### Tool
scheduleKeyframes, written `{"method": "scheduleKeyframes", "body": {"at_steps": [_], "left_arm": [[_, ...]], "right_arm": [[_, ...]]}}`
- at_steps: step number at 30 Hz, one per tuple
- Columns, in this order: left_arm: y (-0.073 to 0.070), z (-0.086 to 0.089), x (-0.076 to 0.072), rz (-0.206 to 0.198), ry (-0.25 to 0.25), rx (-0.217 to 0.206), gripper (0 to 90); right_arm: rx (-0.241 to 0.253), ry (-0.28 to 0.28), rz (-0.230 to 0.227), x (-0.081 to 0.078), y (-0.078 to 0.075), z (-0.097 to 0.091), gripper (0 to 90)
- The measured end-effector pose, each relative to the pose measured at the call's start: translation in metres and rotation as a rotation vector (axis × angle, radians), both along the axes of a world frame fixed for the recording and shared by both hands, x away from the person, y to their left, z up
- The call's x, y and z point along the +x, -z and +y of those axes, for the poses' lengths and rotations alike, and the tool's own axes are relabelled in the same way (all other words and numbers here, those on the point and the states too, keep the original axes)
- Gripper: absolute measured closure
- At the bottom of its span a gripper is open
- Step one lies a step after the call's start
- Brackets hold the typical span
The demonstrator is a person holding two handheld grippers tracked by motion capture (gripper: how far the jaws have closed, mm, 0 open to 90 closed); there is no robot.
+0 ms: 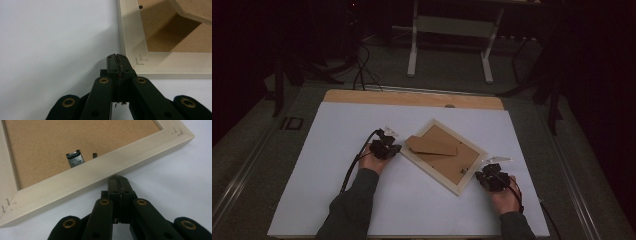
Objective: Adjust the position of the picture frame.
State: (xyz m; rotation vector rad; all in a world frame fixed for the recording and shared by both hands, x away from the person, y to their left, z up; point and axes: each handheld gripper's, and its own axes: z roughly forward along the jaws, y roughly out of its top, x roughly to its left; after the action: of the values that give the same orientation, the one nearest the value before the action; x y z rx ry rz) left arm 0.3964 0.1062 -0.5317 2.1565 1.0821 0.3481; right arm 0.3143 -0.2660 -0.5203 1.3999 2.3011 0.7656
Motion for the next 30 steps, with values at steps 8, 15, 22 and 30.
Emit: {"method": "scheduleKeyframes", "body": {"at_steps": [8,15,22,30], "left_arm": [[0.000,0.001,-0.006,0.002,-0.014,-0.001,90.0],[-0.001,-0.001,-0.012,0.009,-0.022,0.011,90.0],[-0.002,-0.002,-0.018,0.015,-0.030,0.018,90.0],[-0.003,-0.002,-0.023,0.022,-0.034,0.029,90.0]], "right_arm": [[0.006,0.000,0.002,0.005,0.000,0.001,90.0],[0.016,0.001,0.004,0.010,0.000,0.000,90.0],[0.017,0.002,0.006,0.013,0.000,0.000,90.0],[0.008,0.000,0.004,0.019,0.000,0.001,90.0]]}}
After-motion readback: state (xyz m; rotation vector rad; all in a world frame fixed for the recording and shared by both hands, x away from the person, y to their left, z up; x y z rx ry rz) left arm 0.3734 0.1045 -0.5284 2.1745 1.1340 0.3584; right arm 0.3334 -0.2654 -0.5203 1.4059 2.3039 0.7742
